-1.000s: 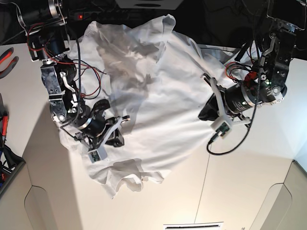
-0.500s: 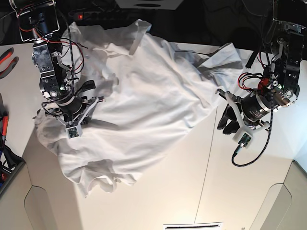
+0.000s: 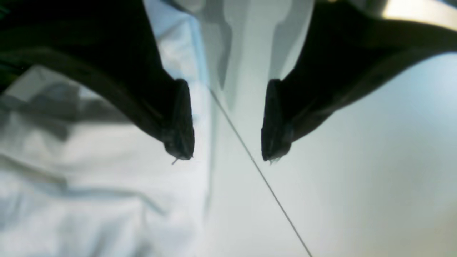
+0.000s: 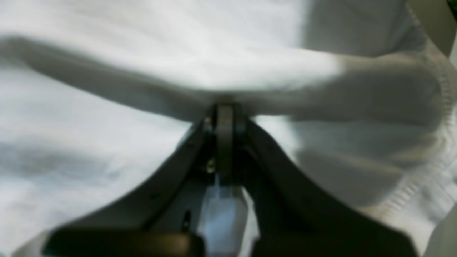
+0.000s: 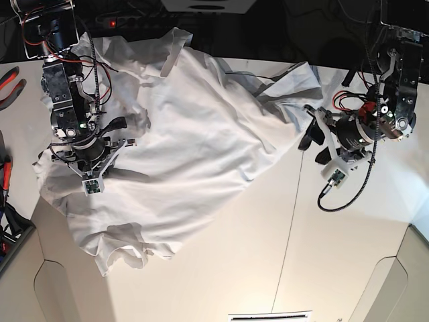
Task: Layout the t-shirt on the table in an organized manner, then fold the t-shirt properly
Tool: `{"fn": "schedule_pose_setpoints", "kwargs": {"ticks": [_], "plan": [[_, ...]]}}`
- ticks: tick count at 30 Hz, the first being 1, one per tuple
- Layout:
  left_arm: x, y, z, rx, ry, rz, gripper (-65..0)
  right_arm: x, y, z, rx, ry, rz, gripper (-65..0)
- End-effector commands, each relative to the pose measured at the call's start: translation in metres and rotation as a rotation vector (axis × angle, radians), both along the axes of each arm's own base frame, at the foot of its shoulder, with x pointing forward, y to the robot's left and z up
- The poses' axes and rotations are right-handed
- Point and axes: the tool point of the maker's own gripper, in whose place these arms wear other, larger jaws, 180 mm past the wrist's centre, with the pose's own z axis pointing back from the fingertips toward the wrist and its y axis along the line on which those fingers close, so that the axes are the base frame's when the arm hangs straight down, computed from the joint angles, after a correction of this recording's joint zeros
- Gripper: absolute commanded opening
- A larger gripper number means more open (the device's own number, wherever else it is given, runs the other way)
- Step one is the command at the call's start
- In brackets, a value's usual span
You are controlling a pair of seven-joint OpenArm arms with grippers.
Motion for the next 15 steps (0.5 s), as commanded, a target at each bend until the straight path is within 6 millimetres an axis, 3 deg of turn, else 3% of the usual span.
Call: {"fn": "schedule_pose_setpoints", "kwargs": {"ticks": [1,5,9,15], "plan": [[0.002,0.000,0.006,-0.020,-0.019,-0.007,-30.8,0.014,-0.002,0.015,-0.007,-0.052,0.003,-65.0],[-0.005,-0.001,-0.003,-0.042,-0.004,-0.016,-30.8,0.014,-0.002,0.015,-0.006,-0.053,0.003,-65.0],[-0.002,0.012,-0.011,0.001,-0.001,0.027,-30.9,0.014,-0.002,0.015,-0.006,-0.052,0.003,-65.0],[-0.023,0.018,-0.038,-0.012,0.126,0.031,-30.9,0.014,-0.002,0.015,-0.006,-0.052,0.003,-65.0]]}}
